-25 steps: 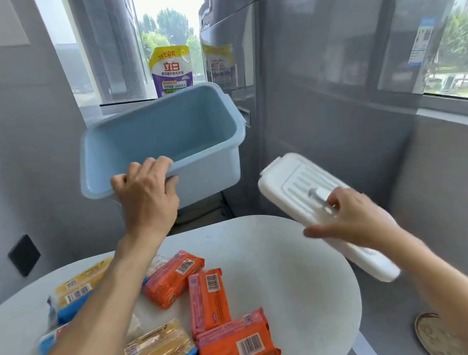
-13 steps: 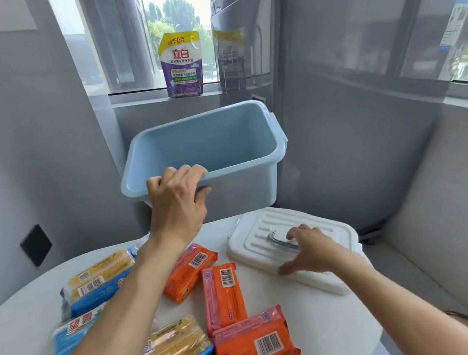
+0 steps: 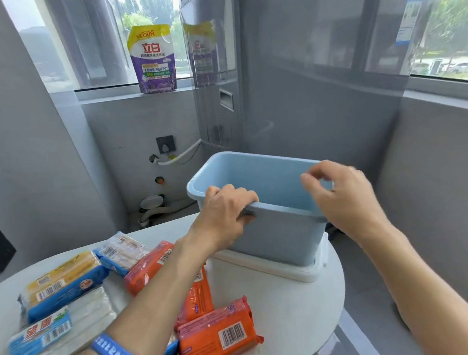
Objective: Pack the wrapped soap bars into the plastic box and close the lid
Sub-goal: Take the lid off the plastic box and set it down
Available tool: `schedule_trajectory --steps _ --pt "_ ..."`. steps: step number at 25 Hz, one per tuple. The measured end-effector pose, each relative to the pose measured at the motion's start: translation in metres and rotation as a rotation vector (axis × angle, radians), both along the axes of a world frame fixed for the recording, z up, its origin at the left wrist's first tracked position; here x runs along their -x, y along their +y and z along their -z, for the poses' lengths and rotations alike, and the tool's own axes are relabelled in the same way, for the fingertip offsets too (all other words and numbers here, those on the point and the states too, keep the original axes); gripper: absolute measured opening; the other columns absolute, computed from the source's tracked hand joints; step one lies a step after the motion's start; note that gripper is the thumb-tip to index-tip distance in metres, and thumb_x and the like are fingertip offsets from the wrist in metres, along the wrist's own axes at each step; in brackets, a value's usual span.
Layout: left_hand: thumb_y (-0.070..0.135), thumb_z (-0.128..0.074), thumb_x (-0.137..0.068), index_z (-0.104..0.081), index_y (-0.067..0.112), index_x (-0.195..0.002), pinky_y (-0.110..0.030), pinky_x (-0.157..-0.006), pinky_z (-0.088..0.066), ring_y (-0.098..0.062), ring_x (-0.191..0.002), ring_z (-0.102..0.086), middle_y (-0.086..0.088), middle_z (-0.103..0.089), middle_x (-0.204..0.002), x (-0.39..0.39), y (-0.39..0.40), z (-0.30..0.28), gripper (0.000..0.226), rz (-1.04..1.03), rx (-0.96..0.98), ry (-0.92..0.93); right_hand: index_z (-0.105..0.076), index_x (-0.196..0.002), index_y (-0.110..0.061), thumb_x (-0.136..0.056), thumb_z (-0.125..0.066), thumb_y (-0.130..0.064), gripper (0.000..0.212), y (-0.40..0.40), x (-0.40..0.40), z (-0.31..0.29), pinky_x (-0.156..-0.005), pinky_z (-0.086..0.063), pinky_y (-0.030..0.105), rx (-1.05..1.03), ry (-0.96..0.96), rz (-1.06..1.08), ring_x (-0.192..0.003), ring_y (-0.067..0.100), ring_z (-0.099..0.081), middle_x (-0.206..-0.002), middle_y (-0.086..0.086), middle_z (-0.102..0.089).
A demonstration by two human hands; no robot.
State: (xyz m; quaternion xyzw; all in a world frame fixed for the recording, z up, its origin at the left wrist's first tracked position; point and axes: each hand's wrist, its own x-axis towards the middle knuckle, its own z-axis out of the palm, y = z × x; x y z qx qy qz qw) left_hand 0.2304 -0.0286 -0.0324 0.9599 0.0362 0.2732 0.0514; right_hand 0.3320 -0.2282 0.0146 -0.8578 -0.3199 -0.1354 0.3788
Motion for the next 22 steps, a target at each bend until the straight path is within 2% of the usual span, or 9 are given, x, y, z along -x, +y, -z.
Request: schedule_trajectory --steps 4,6,9,12,14,16,19,21,22 --pt "0.025 -0.067 -0.079 -0.06 0.022 -0.09 -0.038 -0.082 -0.032 -0.018 -0.078 -0.05 0.007 -0.064 -0.082 -0.006 0.001 0.001 0.013 0.035 0.064 0.009 -0.07 -0.091 -0.028 -0.08 -0.064 -0.057 0.033 0.005 0.004 0.002 -0.091 -0.043 0.035 0.301 0.049 -0.269 -0.092 0.011 -0.061 -0.092 -0.017 -0.07" --pt "0.025 -0.066 -0.074 -0.062 0.024 -0.098 -0.039 -0.088 -0.037 -0.016 -0.087 -0.051 0.009 -0.065 -0.094 0.0 0.003 -0.003 0.025 0.082 0.195 -0.051 -0.07 -0.093 -0.026 -0.078 -0.071 -0.05 0.029 0.007 0.005 0.001 -0.083 -0.049 0.034 0.363 0.076 -0.32 -0.09 0.013 -0.062 -0.089 -0.013 -0.07" --pt "0.01 -0.053 -0.07 -0.055 0.025 -0.121 -0.031 -0.1 -0.033 -0.016 -0.116 -0.045 0.008 -0.054 -0.124 0.014 0.008 -0.003 0.053 0.007 0.631 -0.313 -0.073 -0.091 -0.021 -0.08 -0.07 -0.026 0.012 0.006 0.004 -0.002 -0.075 -0.054 0.037 0.402 0.036 -0.308 -0.083 0.019 -0.064 -0.083 -0.006 -0.072" --pt "0.004 -0.044 -0.073 -0.049 0.025 -0.129 -0.036 -0.103 -0.037 -0.02 -0.123 -0.044 0.0 -0.047 -0.131 0.019 0.031 0.018 0.06 -0.398 1.023 -0.545 -0.073 -0.089 -0.022 -0.08 -0.07 -0.025 0.01 0.005 0.005 -0.001 -0.075 -0.054 0.035 0.443 0.047 -0.341 -0.082 0.018 -0.063 -0.082 -0.006 -0.072" --pt "0.006 -0.043 -0.075 -0.044 0.02 -0.137 -0.042 -0.105 -0.038 -0.028 -0.129 -0.044 -0.008 -0.048 -0.14 0.02 0.042 0.038 0.064 -0.572 1.12 -0.239 -0.072 -0.091 -0.025 -0.08 -0.073 -0.039 0.018 0.002 0.005 -0.003 -0.078 -0.05 0.031 0.348 0.099 -0.334 -0.087 0.012 -0.062 -0.089 -0.013 -0.071" --pt "0.004 -0.041 -0.082 -0.041 0.016 -0.142 -0.041 -0.104 -0.039 -0.029 -0.134 -0.041 -0.011 -0.043 -0.147 0.022 0.039 0.057 0.061 -0.563 1.128 0.086 -0.071 -0.094 -0.028 -0.083 -0.066 -0.049 0.024 -0.003 -0.003 -0.002 -0.084 -0.046 0.03 -0.06 0.148 -0.124 -0.094 0.007 -0.059 -0.096 -0.017 -0.068" --pt "0.004 -0.038 -0.089 -0.044 0.012 -0.141 -0.041 -0.097 -0.046 -0.032 -0.13 -0.045 -0.015 -0.045 -0.146 0.02 0.03 0.065 0.053 -0.492 1.041 0.218 -0.064 -0.096 -0.021 -0.089 -0.049 -0.045 0.03 -0.019 -0.045 0.026 -0.084 -0.046 0.034 -0.575 0.555 0.363 -0.094 0.023 -0.061 -0.095 0.001 -0.066" --pt "0.004 -0.038 -0.089 -0.046 0.012 -0.138 -0.04 -0.09 -0.048 -0.034 -0.123 -0.05 -0.016 -0.048 -0.143 0.019 0.029 0.066 0.051 -0.493 0.978 0.248 -0.063 -0.109 -0.008 -0.093 -0.041 -0.045 0.046 -0.025 -0.061 0.063 -0.082 -0.051 0.041 -0.547 1.088 0.386 -0.093 0.039 -0.064 -0.101 0.025 -0.061" --pt "0.005 -0.038 -0.089 -0.047 0.012 -0.137 -0.039 -0.089 -0.047 -0.034 -0.121 -0.051 -0.016 -0.049 -0.142 0.019 0.029 0.066 0.05 -0.498 0.962 0.259 -0.062 -0.114 -0.002 -0.096 -0.038 -0.045 0.052 -0.026 -0.063 0.081 -0.078 -0.053 0.043 -0.449 1.262 0.325 -0.089 0.04 -0.065 -0.099 0.026 -0.062"
